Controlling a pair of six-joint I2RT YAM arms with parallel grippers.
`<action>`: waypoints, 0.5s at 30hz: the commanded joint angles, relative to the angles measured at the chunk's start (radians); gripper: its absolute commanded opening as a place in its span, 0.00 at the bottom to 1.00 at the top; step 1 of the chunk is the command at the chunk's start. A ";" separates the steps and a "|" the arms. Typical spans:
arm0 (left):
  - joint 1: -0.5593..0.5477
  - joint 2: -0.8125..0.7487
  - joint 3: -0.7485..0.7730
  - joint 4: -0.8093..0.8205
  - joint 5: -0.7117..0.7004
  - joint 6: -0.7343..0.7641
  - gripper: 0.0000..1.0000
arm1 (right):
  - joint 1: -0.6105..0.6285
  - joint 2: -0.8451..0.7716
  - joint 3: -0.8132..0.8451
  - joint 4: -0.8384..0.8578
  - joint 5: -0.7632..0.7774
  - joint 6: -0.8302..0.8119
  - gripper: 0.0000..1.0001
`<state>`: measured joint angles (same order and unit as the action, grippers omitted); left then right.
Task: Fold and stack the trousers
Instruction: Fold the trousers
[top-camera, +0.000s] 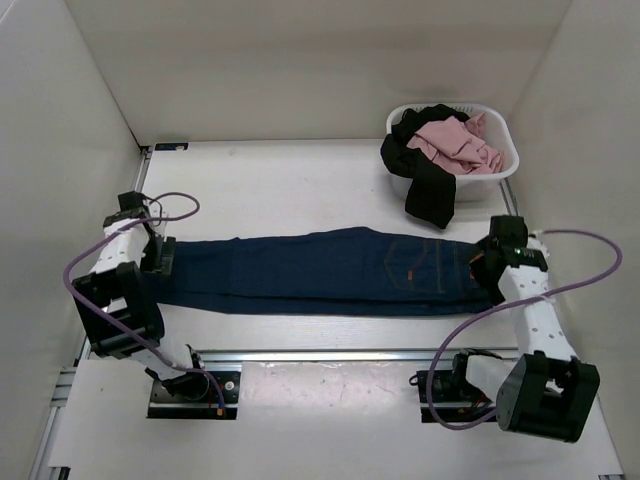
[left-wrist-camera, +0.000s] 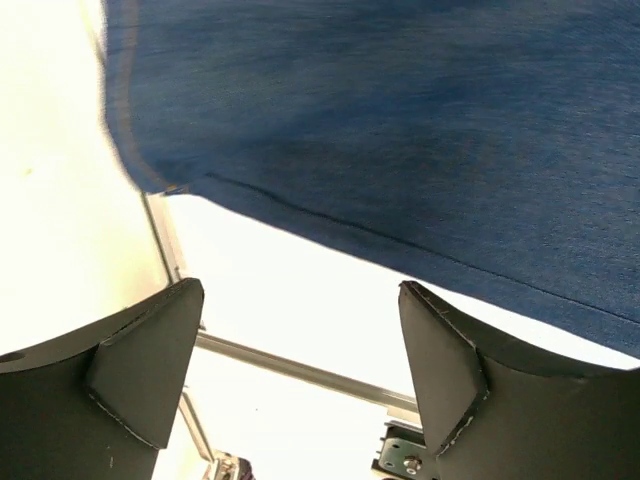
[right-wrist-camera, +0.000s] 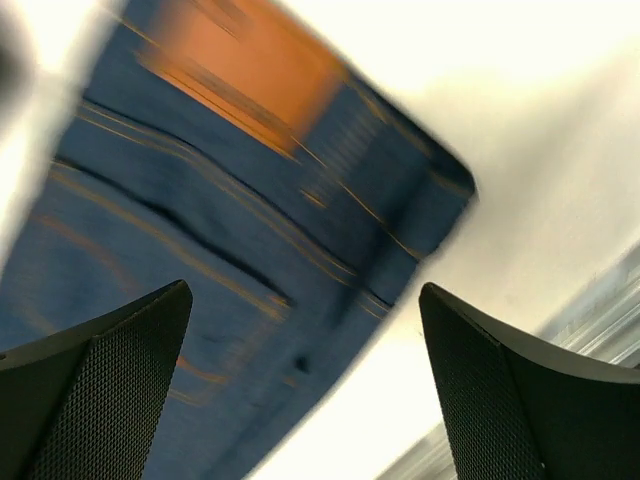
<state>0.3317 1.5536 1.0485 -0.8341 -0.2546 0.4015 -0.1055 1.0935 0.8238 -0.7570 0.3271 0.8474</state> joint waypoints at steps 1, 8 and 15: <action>0.050 -0.046 0.019 -0.031 0.021 -0.012 0.91 | -0.045 -0.015 -0.132 -0.004 -0.170 0.045 0.99; 0.127 0.008 -0.033 0.041 0.021 0.019 0.91 | -0.201 0.069 -0.370 0.521 -0.261 0.029 0.99; 0.156 0.045 -0.024 0.063 0.023 0.010 0.92 | -0.238 0.252 -0.416 0.616 -0.323 0.073 0.79</action>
<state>0.4774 1.6165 1.0183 -0.7990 -0.2462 0.4099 -0.3363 1.2392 0.4999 -0.1608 0.0364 0.8967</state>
